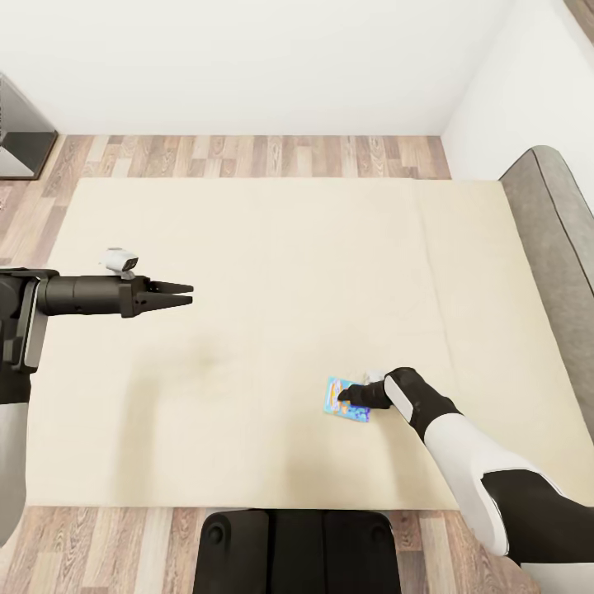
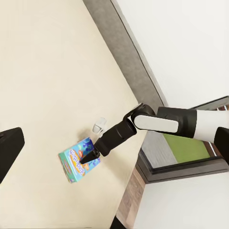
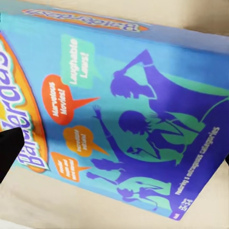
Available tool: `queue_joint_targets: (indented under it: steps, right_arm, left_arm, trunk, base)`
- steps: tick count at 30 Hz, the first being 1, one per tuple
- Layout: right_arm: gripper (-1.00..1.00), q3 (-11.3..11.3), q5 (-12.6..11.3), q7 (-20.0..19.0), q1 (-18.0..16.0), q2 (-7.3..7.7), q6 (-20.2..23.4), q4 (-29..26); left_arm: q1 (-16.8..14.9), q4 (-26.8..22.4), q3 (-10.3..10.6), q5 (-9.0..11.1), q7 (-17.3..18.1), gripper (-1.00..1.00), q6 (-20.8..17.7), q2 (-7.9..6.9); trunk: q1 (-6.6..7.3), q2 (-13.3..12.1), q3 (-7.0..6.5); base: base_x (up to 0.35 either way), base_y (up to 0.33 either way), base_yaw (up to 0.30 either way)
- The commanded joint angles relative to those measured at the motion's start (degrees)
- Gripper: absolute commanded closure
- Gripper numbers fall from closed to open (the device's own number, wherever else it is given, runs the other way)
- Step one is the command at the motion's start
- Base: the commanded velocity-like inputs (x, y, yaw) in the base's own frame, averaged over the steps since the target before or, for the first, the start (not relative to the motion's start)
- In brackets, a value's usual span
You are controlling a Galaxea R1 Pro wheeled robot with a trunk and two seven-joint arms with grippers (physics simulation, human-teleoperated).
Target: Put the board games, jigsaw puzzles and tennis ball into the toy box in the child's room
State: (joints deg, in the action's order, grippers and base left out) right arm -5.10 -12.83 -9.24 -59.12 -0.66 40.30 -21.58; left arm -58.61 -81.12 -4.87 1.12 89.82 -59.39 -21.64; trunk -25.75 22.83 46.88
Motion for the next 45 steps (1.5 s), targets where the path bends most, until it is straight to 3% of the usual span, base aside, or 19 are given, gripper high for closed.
queue_joint_targets:
  steps: [1, 45]
  right_arm:
    - [-1.00, -0.43, -0.58, 0.19, -0.03, 0.04, 0.21, -0.04]
    - [-1.00, -0.43, -0.53, 0.19, -0.03, 0.04, 0.17, -0.04]
  left_arm:
    - [-0.01, -0.01, 0.01, 0.02, 0.18, -1.00, -0.61, -0.04]
    - [-0.01, -0.01, 0.04, 0.02, 0.18, -1.00, -0.61, 0.02]
  trunk:
    - [-0.03, 0.09, 0.06]
    - [-0.03, 0.09, 0.06]
  base:
    - [0.000, 0.209, 0.000]
    - [0.000, 0.032, 0.000]
